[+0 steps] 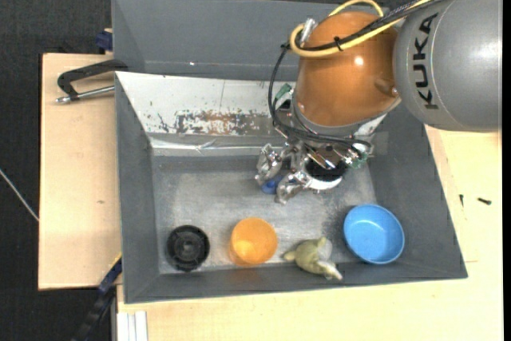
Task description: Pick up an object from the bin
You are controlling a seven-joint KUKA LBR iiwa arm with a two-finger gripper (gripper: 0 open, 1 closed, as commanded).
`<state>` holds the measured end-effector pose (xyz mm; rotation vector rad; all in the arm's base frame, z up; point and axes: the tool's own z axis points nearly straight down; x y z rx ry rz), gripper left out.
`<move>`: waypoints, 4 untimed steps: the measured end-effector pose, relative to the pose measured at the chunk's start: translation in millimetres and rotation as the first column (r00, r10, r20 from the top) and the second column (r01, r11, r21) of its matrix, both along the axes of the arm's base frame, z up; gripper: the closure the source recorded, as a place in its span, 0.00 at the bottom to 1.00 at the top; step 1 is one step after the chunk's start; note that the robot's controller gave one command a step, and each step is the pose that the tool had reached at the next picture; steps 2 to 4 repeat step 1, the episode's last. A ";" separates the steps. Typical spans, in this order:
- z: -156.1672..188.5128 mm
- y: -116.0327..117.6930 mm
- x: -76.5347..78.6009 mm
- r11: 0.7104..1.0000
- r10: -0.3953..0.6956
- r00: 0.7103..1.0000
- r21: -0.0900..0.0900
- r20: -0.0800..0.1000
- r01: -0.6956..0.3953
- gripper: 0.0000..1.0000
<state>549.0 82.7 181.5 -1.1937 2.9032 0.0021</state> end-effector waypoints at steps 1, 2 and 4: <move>95.4 3.0 0.4 1.000 0.029 0.999 0.001 0.012 -0.029 1.00; 95.4 3.0 0.4 1.000 0.029 0.999 0.001 0.012 -0.029 1.00; 95.4 3.0 0.4 1.000 0.029 0.999 0.001 0.012 -0.029 1.00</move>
Offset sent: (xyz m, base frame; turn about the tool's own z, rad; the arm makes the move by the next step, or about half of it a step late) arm -0.0019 0.0015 0.0899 -0.0309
